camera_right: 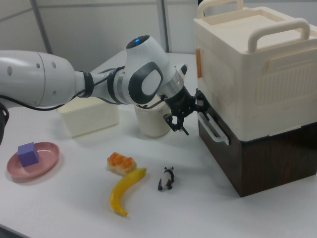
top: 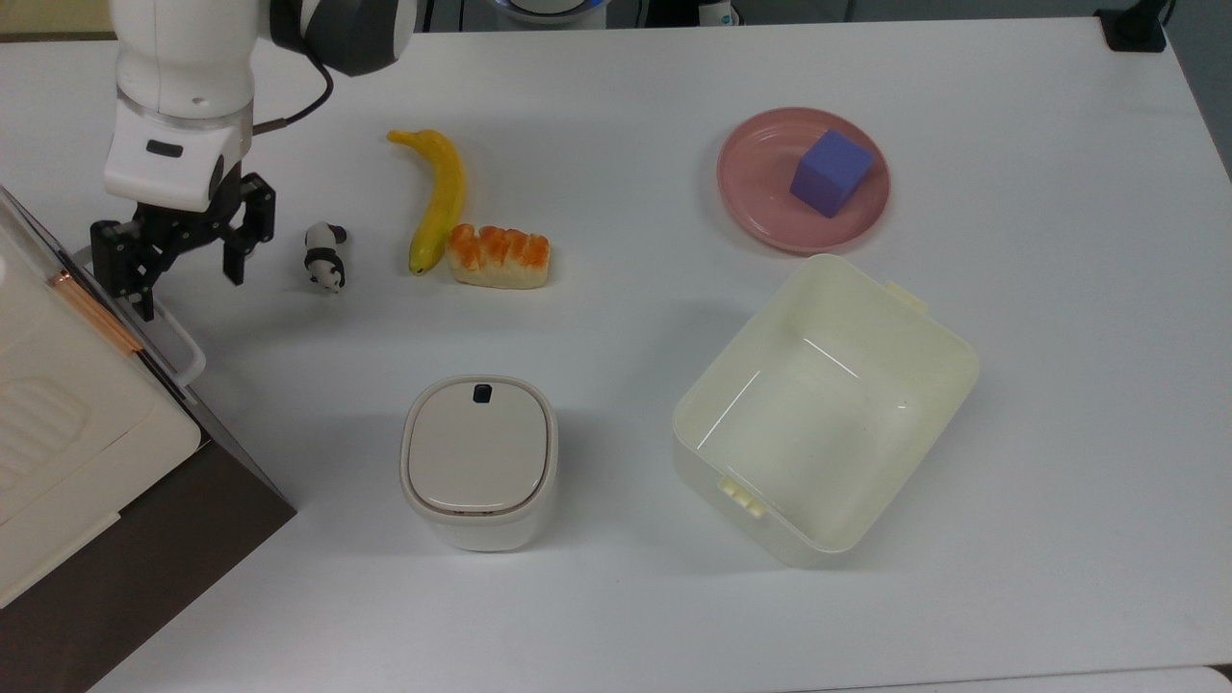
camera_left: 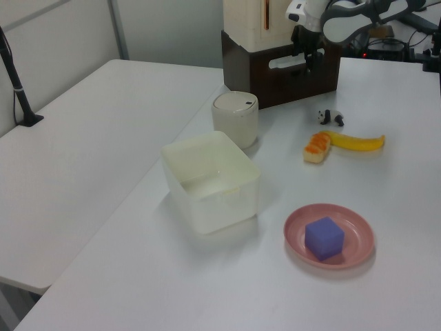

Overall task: Slide the drawer open
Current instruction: 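Lower the gripper and hook it onto the drawer's white handle, then pull the handle outward to slide the brown drawer open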

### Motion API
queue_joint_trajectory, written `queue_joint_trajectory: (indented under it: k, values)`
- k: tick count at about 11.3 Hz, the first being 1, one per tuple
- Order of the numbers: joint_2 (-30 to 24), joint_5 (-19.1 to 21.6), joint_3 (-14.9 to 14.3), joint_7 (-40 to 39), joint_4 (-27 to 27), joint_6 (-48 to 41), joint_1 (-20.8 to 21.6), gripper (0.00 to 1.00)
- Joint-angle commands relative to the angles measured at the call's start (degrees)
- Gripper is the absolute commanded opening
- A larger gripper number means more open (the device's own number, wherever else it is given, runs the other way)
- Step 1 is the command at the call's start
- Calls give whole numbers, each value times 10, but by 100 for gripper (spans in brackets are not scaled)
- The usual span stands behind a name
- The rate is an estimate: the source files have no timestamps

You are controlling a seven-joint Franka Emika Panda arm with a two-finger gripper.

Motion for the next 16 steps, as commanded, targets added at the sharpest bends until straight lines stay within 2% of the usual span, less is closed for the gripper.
queue_joint_trajectory:
  k: [1,5,9,12,16]
  values:
    - [8,-22,-1,-9,-2,27,-5,56]
    - [11,-34,-1,-9,-1,43,-12,26]
    - [16,-34,-1,-4,-1,45,-11,16]
    - [11,-34,1,-3,-6,44,-10,2]
    - [-8,-34,4,-1,-31,44,-9,0]
